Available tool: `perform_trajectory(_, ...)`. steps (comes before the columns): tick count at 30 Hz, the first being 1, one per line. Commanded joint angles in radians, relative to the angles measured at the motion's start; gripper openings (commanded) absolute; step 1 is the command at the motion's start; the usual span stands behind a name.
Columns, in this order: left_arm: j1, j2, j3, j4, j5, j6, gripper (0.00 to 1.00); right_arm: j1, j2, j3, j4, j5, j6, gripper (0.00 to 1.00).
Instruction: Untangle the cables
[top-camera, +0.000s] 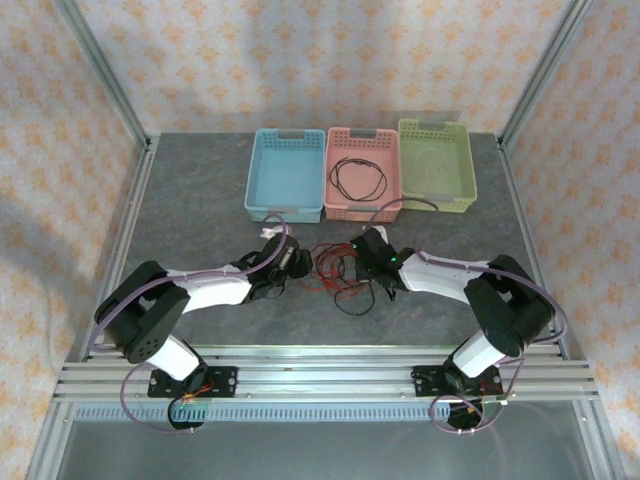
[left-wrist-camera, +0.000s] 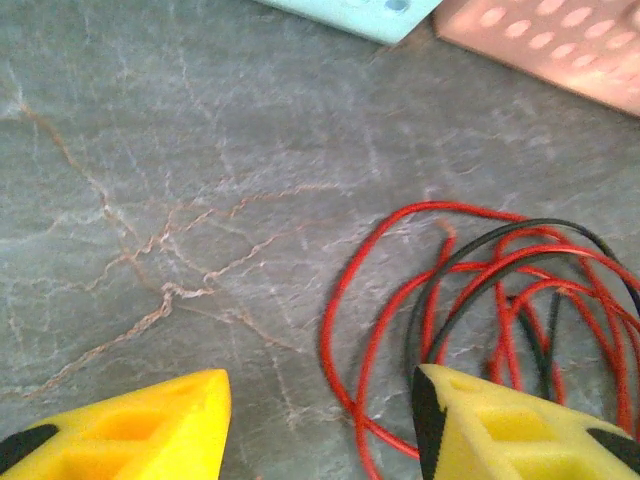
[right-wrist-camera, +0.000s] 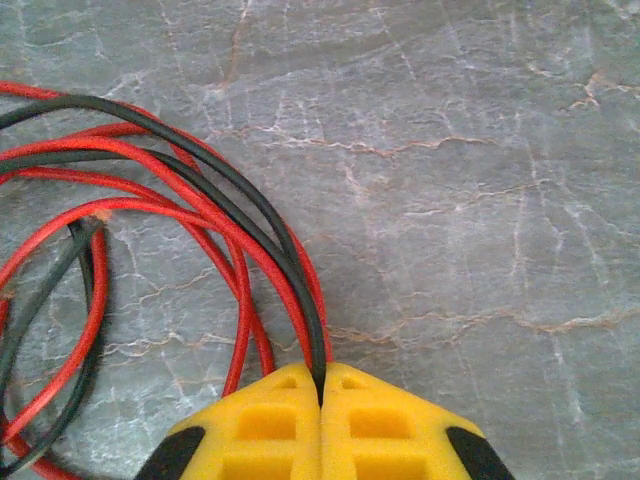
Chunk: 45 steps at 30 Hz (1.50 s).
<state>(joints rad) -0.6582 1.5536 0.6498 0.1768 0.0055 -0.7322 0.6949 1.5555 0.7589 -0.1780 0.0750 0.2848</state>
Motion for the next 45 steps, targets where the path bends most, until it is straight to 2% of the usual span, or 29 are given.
perform_trajectory(1,0.009,0.035,0.053,-0.076,-0.028,0.008,0.45,0.0,-0.016,-0.002,-0.028,0.068,0.039,0.01)
perform_trajectory(8,0.008,0.072,0.121,-0.142,-0.039,0.038,0.33,0.001,-0.012,-0.004,-0.027,0.08,0.043,0.0)
perform_trajectory(21,-0.03,0.097,0.188,-0.234,0.022,0.116,0.24,0.0,0.008,0.001,-0.029,0.078,0.05,0.0)
perform_trajectory(45,-0.097,0.238,0.279,-0.365,-0.055,0.096,0.24,0.0,0.02,0.006,-0.032,0.083,0.055,0.0)
